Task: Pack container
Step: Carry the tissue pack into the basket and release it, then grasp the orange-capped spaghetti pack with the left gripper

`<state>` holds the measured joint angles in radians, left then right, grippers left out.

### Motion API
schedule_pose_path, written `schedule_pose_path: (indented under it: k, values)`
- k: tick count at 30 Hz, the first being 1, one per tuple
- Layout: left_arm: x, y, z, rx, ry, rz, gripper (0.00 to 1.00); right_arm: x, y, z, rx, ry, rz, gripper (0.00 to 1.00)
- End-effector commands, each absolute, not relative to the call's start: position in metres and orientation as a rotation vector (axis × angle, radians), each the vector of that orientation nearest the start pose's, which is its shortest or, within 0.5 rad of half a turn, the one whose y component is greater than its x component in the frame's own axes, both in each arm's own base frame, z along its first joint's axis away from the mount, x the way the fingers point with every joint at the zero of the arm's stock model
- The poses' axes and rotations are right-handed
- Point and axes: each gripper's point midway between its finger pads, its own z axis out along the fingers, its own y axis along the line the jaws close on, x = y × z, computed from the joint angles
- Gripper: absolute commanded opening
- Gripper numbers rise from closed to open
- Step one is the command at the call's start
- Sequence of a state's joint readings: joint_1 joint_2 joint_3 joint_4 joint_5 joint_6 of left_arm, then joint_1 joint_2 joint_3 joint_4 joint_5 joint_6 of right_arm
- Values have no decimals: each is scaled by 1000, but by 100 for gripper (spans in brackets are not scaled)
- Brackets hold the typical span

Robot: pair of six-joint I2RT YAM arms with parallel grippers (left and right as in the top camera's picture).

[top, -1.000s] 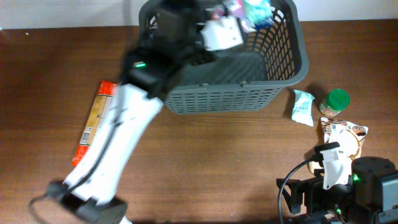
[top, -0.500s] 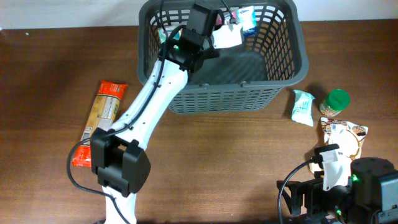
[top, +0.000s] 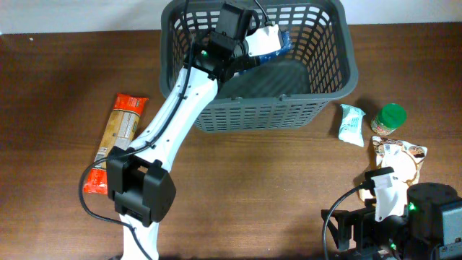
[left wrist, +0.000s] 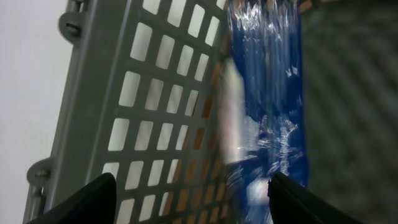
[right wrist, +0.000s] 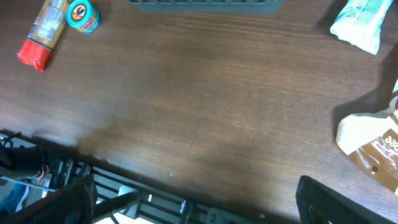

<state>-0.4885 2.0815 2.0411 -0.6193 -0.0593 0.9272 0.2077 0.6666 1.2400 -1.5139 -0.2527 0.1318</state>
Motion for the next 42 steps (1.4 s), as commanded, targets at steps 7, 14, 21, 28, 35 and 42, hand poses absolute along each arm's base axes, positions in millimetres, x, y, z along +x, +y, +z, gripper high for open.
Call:
schedule_pose_path:
  k: [7, 14, 21, 28, 35, 42]
  values:
    - [418, -198, 459, 1039, 1636, 239, 73, 115, 69, 266, -239, 2510, 448, 99]
    - [335, -43, 485, 600, 1915, 334, 93, 118, 70, 268, -241, 2493, 450, 99]
    - [315, 51, 432, 264, 2192, 242, 100, 121, 72, 271, -255, 2476, 456, 99]
    - [333, 102, 306, 81, 2405, 20, 99, 121, 72, 271, -278, 2469, 449, 99]
    - [358, 96, 206, 124, 2457, -31, 99, 121, 72, 271, -277, 2469, 448, 99]
    - [383, 103, 115, 107, 2550, 16, 99, 121, 72, 271, -277, 2469, 448, 99]
